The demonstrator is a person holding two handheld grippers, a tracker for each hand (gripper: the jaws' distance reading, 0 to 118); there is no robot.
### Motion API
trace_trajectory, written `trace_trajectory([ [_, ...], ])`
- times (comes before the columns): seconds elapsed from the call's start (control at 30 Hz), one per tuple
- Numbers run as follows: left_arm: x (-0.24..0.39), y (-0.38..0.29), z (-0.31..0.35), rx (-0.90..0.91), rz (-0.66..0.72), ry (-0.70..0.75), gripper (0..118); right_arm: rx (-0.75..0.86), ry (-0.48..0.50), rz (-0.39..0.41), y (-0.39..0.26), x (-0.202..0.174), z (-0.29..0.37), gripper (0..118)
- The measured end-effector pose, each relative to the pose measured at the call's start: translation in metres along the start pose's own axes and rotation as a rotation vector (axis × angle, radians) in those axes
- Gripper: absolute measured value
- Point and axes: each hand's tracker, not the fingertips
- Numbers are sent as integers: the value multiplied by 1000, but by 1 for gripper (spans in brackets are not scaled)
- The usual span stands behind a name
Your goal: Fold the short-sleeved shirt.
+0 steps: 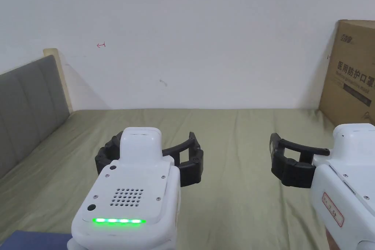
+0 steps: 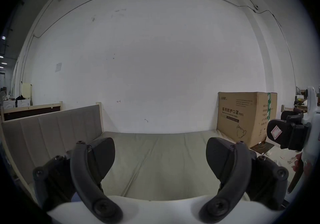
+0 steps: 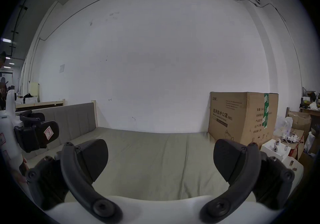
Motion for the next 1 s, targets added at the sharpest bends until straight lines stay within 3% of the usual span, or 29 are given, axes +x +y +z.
trace_trajectory([
  [1.0, -4, 14, -4, -40, 27, -2, 109, -42, 2, -7, 3, -1, 0, 118],
])
